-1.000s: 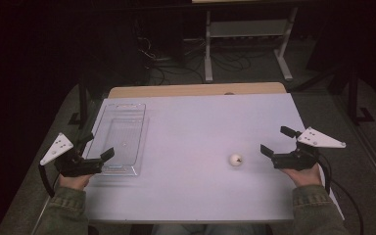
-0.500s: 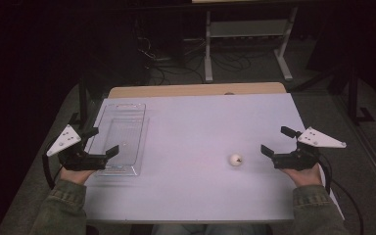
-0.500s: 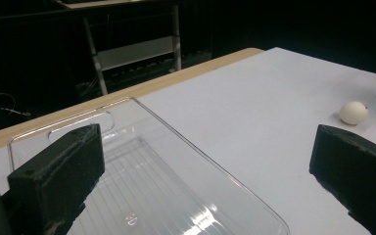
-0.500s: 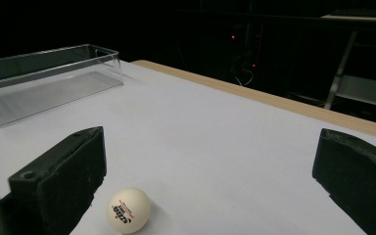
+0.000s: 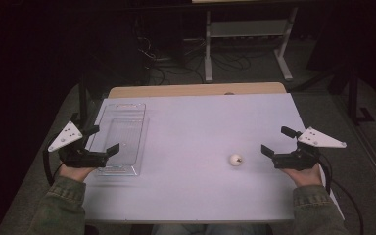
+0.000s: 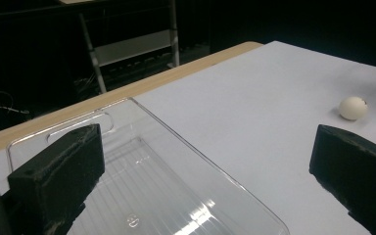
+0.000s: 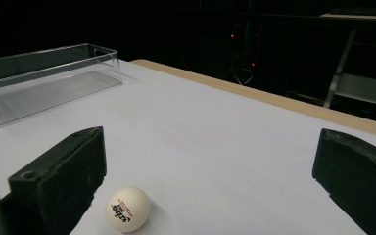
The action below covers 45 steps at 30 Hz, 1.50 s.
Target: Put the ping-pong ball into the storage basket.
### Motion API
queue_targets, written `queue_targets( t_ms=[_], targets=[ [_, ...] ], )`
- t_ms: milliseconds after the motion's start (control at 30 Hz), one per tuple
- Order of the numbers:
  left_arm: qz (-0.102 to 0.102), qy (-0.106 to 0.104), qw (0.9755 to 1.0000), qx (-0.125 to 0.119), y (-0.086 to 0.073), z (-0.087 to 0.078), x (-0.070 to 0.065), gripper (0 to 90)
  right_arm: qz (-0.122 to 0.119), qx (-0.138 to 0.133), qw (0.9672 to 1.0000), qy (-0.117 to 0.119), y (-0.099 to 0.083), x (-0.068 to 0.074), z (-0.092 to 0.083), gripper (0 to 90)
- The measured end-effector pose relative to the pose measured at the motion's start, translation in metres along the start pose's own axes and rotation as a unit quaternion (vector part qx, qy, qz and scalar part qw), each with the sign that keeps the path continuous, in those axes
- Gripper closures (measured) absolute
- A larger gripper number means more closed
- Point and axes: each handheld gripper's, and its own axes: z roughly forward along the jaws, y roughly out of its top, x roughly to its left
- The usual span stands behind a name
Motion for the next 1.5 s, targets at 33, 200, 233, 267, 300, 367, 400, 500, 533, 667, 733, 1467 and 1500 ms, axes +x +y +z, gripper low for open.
queue_targets(
  t_ms=[33,200,233,267,300,367,400,500,533,667,733,1467,1500],
  targets=[
    [-0.001,-0.002,1.0000,0.002,0.001,0.000,0.000,0.0,-0.001,0.001,1.0000,0.001,0.000,0.000,0.000,0.0],
    [0.008,-0.011,0.9998,0.011,0.008,0.003,-0.001,0.0,0.000,0.000,1.0000,0.001,0.000,0.000,0.000,0.0],
    [0.013,-0.012,0.9997,0.014,0.009,0.004,-0.001,0.0,0.000,0.001,1.0000,0.001,0.000,0.000,0.000,0.0],
    [0.014,-0.013,0.9997,0.017,0.010,0.005,-0.002,0.0,0.000,0.001,1.0000,0.001,0.000,0.000,0.000,0.0],
    [0.014,-0.014,0.9996,0.018,0.011,0.006,-0.002,0.0,0.000,0.001,1.0000,0.000,0.000,0.000,0.000,0.0],
    [0.015,-0.018,0.9995,0.020,0.013,0.007,-0.002,0.0,0.000,0.002,1.0000,0.001,0.000,0.000,0.000,0.0],
    [0.017,-0.020,0.9994,0.022,0.014,0.008,-0.001,0.0,0.000,0.001,1.0000,0.001,0.000,0.000,0.000,0.0],
    [0.020,-0.023,0.9991,0.029,0.018,0.010,-0.002,0.0,0.000,0.001,1.0000,0.001,0.000,0.000,0.000,0.0],
    [0.023,-0.023,0.9990,0.030,0.020,0.010,-0.001,0.0,0.000,0.001,1.0000,0.001,0.000,0.000,0.000,0.0],
    [0.027,-0.030,0.9985,0.038,0.025,0.013,-0.002,0.0,0.000,0.001,1.0000,0.001,0.000,0.000,-0.001,0.0],
    [0.034,-0.033,0.9980,0.043,0.028,0.014,-0.002,0.0,0.000,0.000,1.0000,0.001,0.001,0.000,-0.001,0.0],
    [0.060,-0.057,0.9925,0.091,0.048,0.027,0.000,0.0,-0.001,0.001,1.0000,0.003,0.000,0.000,-0.001,0.0],
    [0.062,-0.058,0.9920,0.094,0.050,0.028,0.000,0.0,-0.002,0.001,1.0000,0.002,0.000,0.000,-0.001,0.0]
  ],
)
